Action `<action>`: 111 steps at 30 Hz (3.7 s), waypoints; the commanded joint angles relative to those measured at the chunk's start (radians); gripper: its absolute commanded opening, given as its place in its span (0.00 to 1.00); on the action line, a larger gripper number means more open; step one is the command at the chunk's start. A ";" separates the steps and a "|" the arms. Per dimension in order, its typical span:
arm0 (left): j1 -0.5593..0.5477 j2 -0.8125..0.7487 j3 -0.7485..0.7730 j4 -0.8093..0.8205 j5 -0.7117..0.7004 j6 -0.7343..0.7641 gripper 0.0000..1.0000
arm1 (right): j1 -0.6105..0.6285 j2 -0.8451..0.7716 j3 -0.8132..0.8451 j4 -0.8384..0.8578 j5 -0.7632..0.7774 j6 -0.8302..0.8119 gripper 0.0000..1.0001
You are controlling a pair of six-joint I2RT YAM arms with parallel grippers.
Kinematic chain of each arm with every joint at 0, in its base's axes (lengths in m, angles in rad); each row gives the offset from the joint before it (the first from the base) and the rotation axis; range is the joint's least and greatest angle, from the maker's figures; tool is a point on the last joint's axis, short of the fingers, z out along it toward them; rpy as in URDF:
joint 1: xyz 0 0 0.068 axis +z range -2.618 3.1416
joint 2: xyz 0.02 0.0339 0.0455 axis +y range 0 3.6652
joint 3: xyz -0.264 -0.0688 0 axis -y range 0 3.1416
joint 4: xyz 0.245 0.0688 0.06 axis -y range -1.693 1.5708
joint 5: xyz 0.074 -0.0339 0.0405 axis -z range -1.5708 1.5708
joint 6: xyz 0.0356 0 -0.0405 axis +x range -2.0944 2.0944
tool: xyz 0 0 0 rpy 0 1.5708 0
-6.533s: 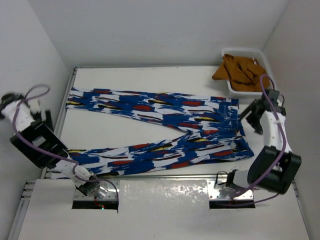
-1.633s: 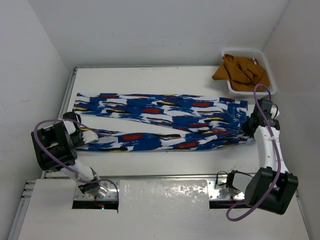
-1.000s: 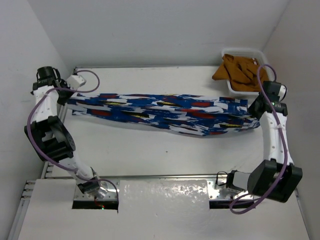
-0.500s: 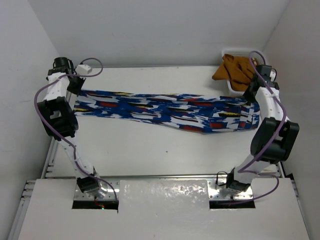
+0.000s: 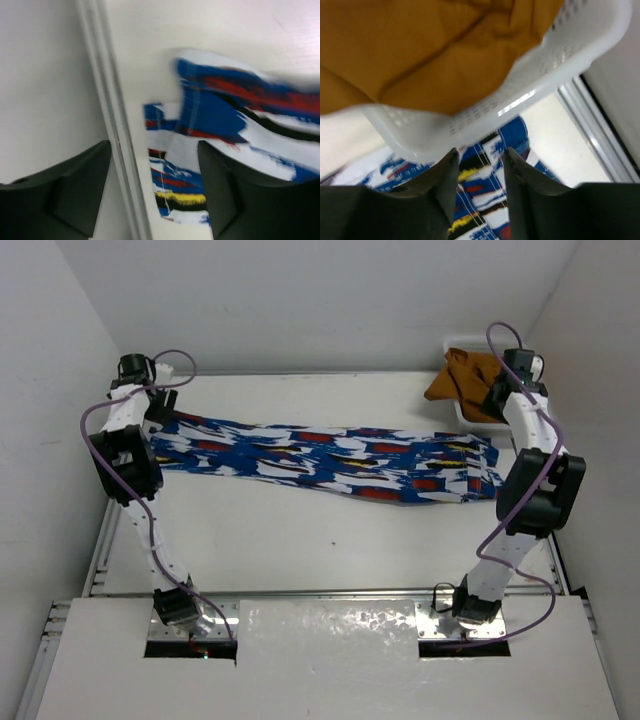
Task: Fold and stack the trousers
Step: Fold the trousers
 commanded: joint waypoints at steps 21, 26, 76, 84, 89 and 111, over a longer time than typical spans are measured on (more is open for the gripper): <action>0.137 -0.134 -0.199 -0.038 0.249 -0.257 0.63 | 0.076 -0.341 -0.400 -0.107 -0.175 0.093 0.58; 0.128 -0.117 -0.222 0.019 0.269 -0.288 0.63 | 0.102 -0.319 -0.472 -0.064 -0.217 0.095 0.57; 0.131 -0.108 -0.202 0.209 0.237 -0.449 0.52 | 0.121 -0.088 -0.413 -0.088 -0.165 0.055 0.55; 0.122 -0.029 -0.171 0.184 0.229 -0.447 0.52 | 0.125 -0.094 -0.419 -0.090 -0.157 0.052 0.55; 0.111 -0.037 -0.214 0.183 0.260 -0.436 0.44 | 0.125 -0.087 -0.423 -0.088 -0.152 0.050 0.55; 0.105 -0.230 -0.124 0.039 0.182 -0.317 0.00 | 0.125 -0.053 -0.431 -0.068 -0.143 0.056 0.55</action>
